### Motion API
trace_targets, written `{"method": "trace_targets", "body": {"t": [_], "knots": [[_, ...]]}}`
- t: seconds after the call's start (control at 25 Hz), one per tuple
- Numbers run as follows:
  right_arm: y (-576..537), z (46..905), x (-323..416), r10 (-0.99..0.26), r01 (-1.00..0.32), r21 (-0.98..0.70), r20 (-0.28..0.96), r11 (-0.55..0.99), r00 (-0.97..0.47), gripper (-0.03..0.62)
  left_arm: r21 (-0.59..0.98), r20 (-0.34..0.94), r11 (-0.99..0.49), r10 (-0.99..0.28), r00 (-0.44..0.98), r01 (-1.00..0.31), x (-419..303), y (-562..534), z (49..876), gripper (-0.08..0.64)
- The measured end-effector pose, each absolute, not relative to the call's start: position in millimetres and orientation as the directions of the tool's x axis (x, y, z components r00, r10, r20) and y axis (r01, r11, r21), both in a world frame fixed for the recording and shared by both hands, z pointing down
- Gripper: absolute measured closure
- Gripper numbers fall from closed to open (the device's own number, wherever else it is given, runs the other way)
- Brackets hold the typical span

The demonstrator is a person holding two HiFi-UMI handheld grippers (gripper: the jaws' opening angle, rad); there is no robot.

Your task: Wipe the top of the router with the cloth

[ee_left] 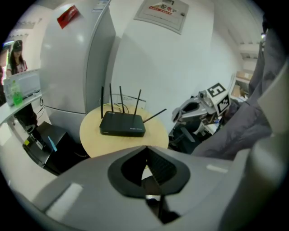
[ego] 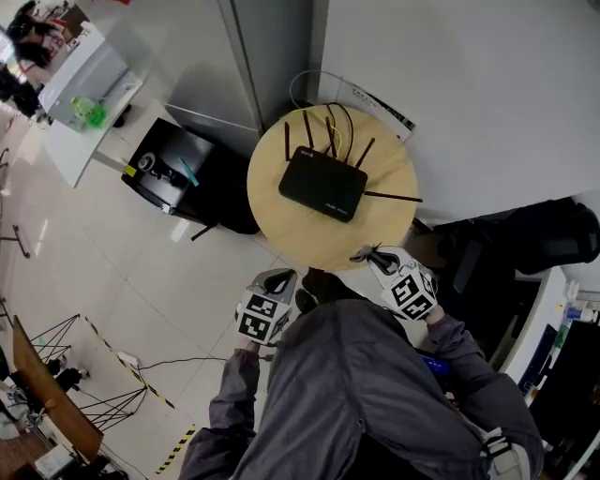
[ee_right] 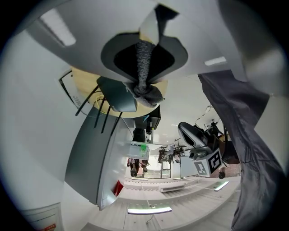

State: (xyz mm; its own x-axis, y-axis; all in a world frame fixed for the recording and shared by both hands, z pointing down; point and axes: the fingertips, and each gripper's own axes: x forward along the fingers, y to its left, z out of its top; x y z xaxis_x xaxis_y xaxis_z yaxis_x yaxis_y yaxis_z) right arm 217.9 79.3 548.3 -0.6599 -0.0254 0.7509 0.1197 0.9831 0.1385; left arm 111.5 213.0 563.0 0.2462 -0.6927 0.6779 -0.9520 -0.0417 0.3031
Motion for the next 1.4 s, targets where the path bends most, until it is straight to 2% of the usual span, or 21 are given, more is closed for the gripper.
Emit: {"method": "trace_targets", "body": {"t": [0.32, 0.6, 0.8, 1.04, 1.2, 1.4], "knots": [[53.9, 571.7, 124.6, 0.049, 0.161, 0.079, 0.743, 0.984, -0.667, 0.557, 0.312, 0.708, 0.004, -0.668, 0.23, -0.95, 43.9, 187.0, 568.9, 0.56], [16.7, 581.3, 53.3, 0.047, 0.179, 0.105, 0.73, 0.978, -0.681, 0.557, 0.25, 0.728, -0.046, -0.65, 0.219, -0.967, -21.5, 137.5, 563.0, 0.56], [6.5, 588.2, 22.4, 0.016, 0.121, 0.088, 0.74, 0.989, -0.673, 0.557, 0.262, 0.733, -0.116, -0.623, 0.275, -0.958, -43.5, 121.0, 561.9, 0.56], [-9.5, 609.8, -22.6, -0.066, -0.041, 0.052, 0.768, 0.998, -0.638, 0.557, 0.304, 0.726, -0.249, -0.565, 0.393, -0.92, -73.0, 114.9, 573.9, 0.56], [-26.8, 636.9, -47.7, -0.113, -0.27, -0.073, 0.783, 0.96, -0.611, 0.557, 0.342, 0.713, -0.358, -0.504, 0.488, -0.869, -96.4, 122.3, 576.4, 0.56], [-63.2, 671.6, -67.2, -0.185, -0.528, -0.172, 0.811, 0.831, -0.555, 0.555, 0.345, 0.708, -0.416, -0.473, 0.525, -0.841, -137.4, 120.9, 584.3, 0.56]]}}
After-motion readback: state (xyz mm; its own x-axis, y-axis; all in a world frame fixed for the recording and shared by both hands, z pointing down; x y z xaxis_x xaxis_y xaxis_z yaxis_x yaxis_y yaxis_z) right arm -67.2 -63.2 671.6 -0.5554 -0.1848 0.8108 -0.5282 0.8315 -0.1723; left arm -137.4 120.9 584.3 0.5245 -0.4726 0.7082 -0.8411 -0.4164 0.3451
